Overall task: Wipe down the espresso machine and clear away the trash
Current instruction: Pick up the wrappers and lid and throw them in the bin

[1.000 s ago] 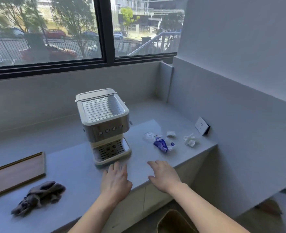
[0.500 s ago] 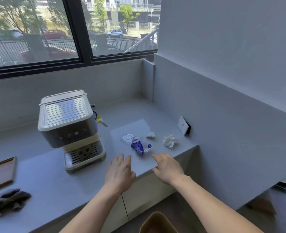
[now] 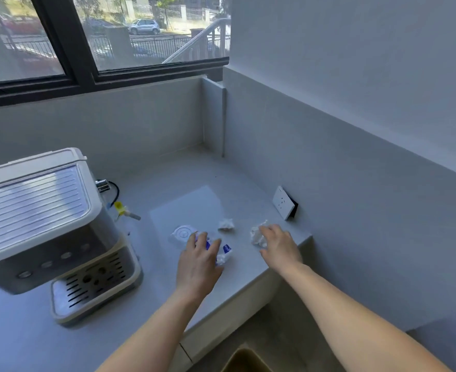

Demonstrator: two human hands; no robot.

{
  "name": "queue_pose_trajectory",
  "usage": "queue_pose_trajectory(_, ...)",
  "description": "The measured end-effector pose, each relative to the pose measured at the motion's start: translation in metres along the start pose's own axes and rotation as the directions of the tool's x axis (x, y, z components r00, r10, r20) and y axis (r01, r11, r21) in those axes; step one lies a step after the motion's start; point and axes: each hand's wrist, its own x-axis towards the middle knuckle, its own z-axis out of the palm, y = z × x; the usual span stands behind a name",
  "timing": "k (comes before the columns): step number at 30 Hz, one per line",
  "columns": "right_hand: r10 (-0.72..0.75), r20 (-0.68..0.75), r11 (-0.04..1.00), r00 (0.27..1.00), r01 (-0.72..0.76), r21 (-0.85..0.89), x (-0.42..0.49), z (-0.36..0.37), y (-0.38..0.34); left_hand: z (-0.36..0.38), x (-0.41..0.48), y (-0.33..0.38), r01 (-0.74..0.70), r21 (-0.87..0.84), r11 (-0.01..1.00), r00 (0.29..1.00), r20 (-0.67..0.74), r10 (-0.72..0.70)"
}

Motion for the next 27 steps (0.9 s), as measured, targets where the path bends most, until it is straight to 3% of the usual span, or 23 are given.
queue_pose_trajectory(4, 0.014, 0.069, 0.996, 0.997, -0.007, -0.087, 0.025, 0.010, 0.003, 0.021, 0.013, -0.006, -0.020, 0.057, 0.998, 0.997, 0.082, 0.016)
queue_pose_trajectory(11, -0.045, 0.180, 0.974, 0.983, 0.083, -0.212, 0.051, 0.027, 0.012, 0.044, 0.019, -0.013, 0.017, 0.082, 0.996, 0.994, 0.109, -0.026)
queue_pose_trajectory(15, -0.097, 0.156, 0.972, 0.983, 0.127, -0.200, 0.052, 0.033, 0.019, 0.050, 0.014, -0.009, 0.081, -0.021, 0.996, 0.995, 0.057, -0.080)
queue_pose_trajectory(20, -0.128, 0.165, 0.991, 0.978, 0.130, -0.007, 0.050, 0.034, 0.028, 0.050, 0.005, 0.006, 0.132, -0.100, 0.986, 0.989, -0.050, -0.137)
queue_pose_trajectory(27, -0.289, 0.053, 0.954, 0.956, 0.283, 0.094, 0.025, 0.026, 0.043, 0.035, -0.023, 0.049, 0.130, -0.184, 0.974, 0.960, -0.224, -0.170)
